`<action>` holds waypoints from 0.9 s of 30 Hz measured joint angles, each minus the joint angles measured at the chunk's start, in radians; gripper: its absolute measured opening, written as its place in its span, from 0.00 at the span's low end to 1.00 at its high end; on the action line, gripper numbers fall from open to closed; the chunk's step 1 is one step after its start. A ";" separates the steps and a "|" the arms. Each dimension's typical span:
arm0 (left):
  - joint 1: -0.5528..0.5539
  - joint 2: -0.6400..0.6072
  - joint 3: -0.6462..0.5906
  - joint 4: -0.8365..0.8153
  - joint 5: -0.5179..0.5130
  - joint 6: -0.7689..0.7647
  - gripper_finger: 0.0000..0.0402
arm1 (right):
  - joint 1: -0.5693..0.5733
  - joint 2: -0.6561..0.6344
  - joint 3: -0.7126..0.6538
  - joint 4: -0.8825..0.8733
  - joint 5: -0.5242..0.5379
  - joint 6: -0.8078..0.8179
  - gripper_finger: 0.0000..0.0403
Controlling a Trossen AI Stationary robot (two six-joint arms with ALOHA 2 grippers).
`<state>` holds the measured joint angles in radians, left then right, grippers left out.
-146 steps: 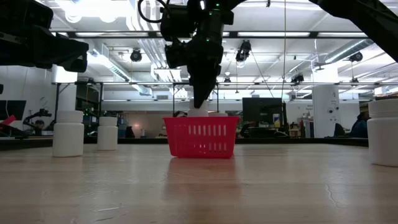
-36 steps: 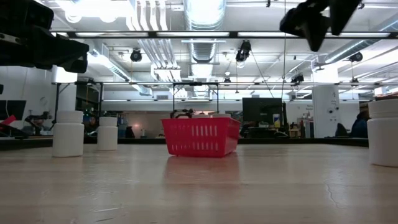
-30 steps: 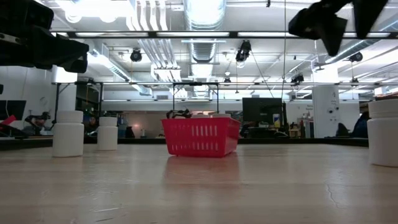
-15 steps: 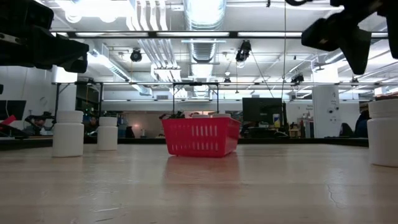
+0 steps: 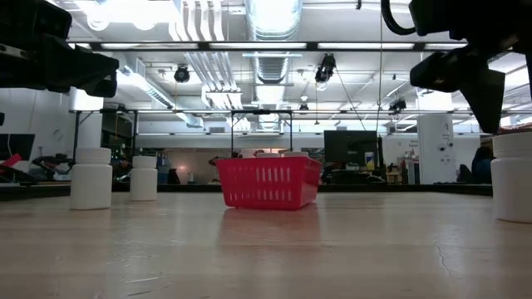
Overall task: Pick and place pill bottles into a basket
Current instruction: Put the white medicine bottle into the red bin
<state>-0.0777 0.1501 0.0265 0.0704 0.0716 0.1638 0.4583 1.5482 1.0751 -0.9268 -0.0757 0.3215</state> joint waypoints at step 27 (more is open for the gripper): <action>0.000 0.000 0.000 0.000 0.000 0.000 0.00 | 0.000 0.000 -0.083 0.097 -0.007 0.003 0.48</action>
<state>-0.0778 0.1501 0.0265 0.0704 0.0716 0.1641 0.4587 1.5482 0.9923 -0.8301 -0.0826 0.3248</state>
